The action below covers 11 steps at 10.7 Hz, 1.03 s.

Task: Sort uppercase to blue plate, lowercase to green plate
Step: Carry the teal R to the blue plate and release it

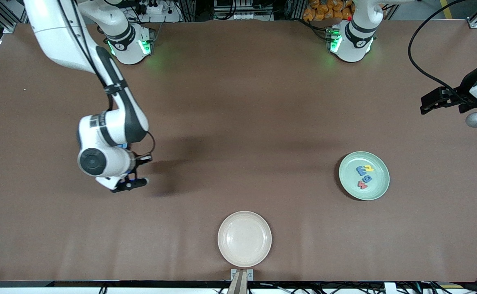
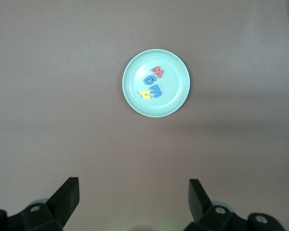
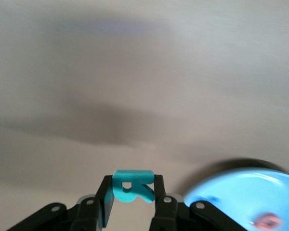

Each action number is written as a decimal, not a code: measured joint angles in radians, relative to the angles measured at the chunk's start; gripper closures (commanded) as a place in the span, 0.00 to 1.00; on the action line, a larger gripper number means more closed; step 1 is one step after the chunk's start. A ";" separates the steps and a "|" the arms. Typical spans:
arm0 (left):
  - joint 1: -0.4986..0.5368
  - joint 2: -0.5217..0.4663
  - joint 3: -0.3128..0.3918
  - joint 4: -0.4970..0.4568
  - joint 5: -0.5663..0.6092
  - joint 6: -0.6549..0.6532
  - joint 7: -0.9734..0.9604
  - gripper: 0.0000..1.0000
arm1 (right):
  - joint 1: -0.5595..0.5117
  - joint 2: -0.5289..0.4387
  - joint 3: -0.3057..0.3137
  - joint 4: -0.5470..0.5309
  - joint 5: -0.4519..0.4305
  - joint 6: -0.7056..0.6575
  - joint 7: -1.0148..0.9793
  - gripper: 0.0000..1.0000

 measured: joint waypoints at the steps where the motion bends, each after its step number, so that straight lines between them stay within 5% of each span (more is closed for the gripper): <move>1: 0.000 0.000 0.000 0.000 0.000 0.000 0.000 0.00 | -0.029 -0.022 -0.013 -0.021 -0.017 -0.024 -0.059 0.73; 9: -0.001 0.002 -0.002 -0.001 0.000 0.000 0.000 0.00 | -0.176 -0.075 -0.058 -0.299 -0.078 -0.015 -0.345 0.70; 11: -0.001 0.002 -0.002 -0.001 0.000 0.000 0.000 0.00 | -0.176 -0.075 -0.059 -0.334 -0.079 0.008 -0.347 0.54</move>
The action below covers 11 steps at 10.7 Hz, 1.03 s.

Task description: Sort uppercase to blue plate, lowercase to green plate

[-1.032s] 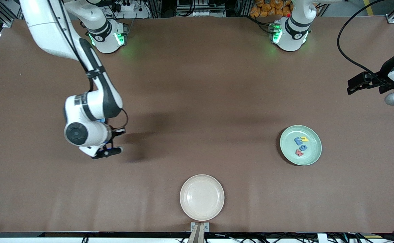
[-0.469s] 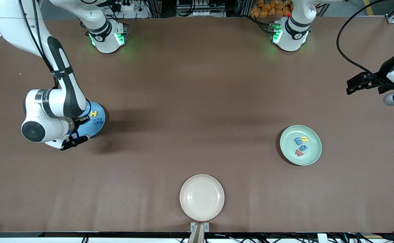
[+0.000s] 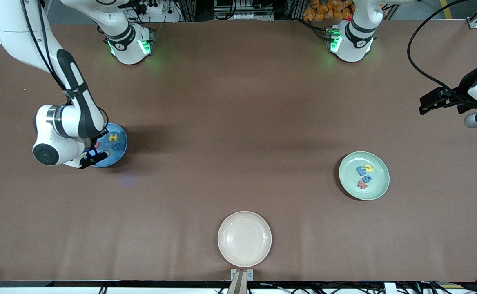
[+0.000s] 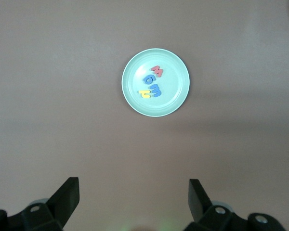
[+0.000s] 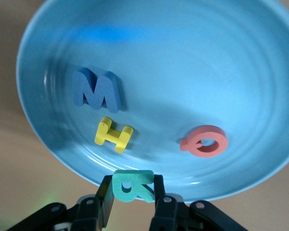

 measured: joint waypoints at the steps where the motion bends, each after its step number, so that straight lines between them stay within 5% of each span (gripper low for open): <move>1: 0.000 0.000 0.000 0.000 0.000 0.000 0.000 0.00 | 0.000 0.000 0.000 -0.012 -0.001 0.012 -0.001 0.43; 2: 0.000 0.000 0.000 0.000 0.000 0.000 0.000 0.00 | 0.000 0.000 0.000 -0.016 -0.002 0.018 -0.002 0.19; 11: 0.000 0.000 0.000 0.000 0.000 0.000 0.000 0.00 | 0.001 -0.091 0.003 0.139 -0.004 -0.046 0.041 0.15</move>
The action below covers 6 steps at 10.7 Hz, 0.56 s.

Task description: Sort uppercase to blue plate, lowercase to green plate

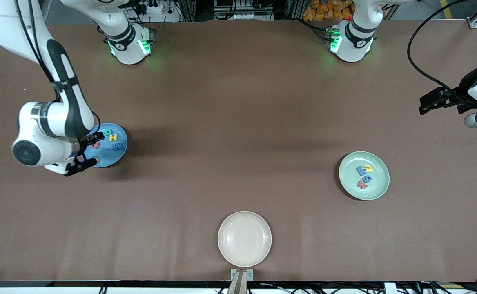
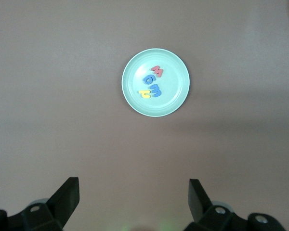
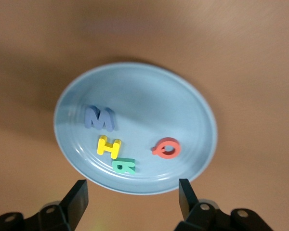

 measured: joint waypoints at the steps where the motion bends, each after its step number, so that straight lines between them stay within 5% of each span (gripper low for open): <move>1: 0.000 0.000 0.000 0.000 0.000 0.000 0.000 0.00 | 0.000 -0.040 0.005 0.024 0.000 -0.023 0.030 0.15; 5: 0.001 0.000 0.000 -0.004 0.000 0.000 0.000 0.00 | 0.002 -0.218 0.026 0.130 0.001 -0.142 0.128 0.11; 6: 0.001 0.000 0.000 -0.005 0.000 0.000 0.000 0.00 | 0.004 -0.259 0.042 0.158 0.002 -0.166 0.156 0.00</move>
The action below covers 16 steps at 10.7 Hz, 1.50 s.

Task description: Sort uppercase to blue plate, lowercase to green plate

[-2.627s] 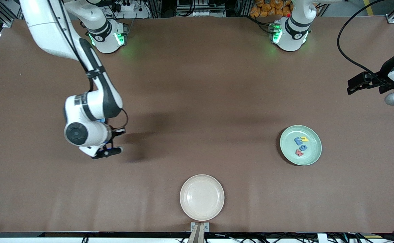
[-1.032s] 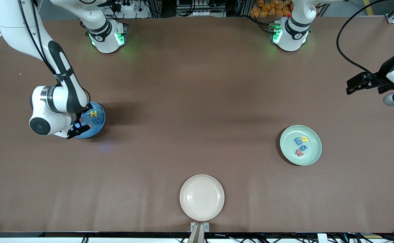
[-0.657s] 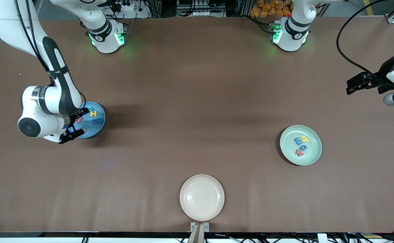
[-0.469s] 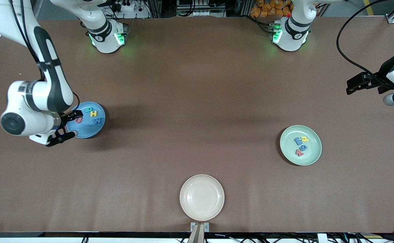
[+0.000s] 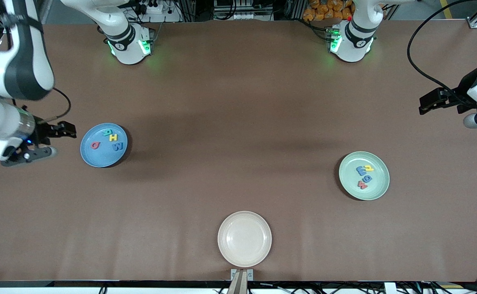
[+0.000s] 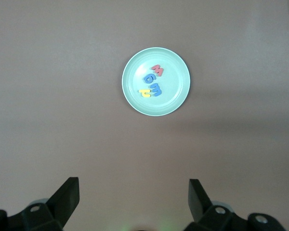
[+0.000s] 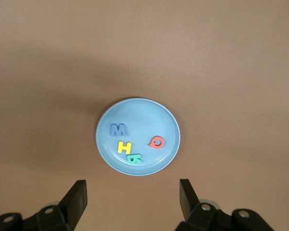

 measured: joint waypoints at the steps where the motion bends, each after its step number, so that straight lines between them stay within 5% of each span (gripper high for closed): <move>1: 0.000 0.000 0.000 -0.001 0.000 0.000 0.000 0.00 | 0.004 -0.038 0.014 0.028 0.000 -0.015 0.038 0.00; 6: 0.000 0.000 0.000 -0.001 0.000 0.000 0.000 0.00 | 0.012 -0.109 0.091 0.165 0.000 -0.090 0.172 0.00; 16: 0.006 -0.006 0.002 0.000 0.000 -0.001 0.000 0.00 | -0.006 -0.141 0.093 0.079 0.000 0.013 0.180 0.00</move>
